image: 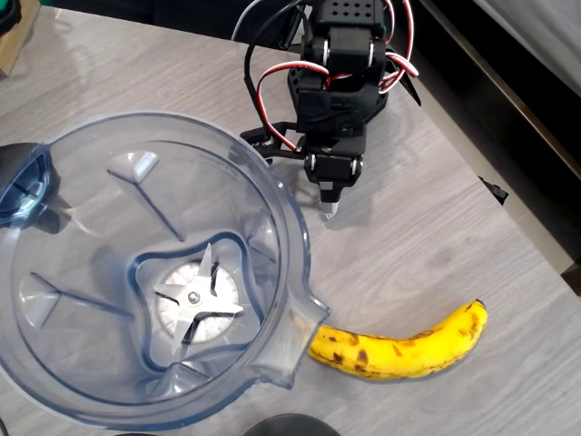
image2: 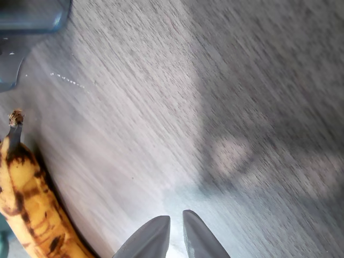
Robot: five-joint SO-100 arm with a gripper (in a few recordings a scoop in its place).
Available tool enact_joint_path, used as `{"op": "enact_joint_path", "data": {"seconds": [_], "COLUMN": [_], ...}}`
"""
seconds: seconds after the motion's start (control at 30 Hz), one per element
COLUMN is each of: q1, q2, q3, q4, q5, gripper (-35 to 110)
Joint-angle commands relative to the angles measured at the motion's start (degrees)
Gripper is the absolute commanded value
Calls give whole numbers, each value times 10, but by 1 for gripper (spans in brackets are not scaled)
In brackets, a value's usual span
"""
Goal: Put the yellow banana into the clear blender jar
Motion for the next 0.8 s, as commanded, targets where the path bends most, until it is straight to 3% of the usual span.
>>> {"op": "enact_joint_path", "data": {"seconds": [0.0,0.77], "q1": [4,7], "q2": [19,19], "q3": [6,6], "q4": [7,9], "q5": [-2,-2], "gripper": [0,0]}}
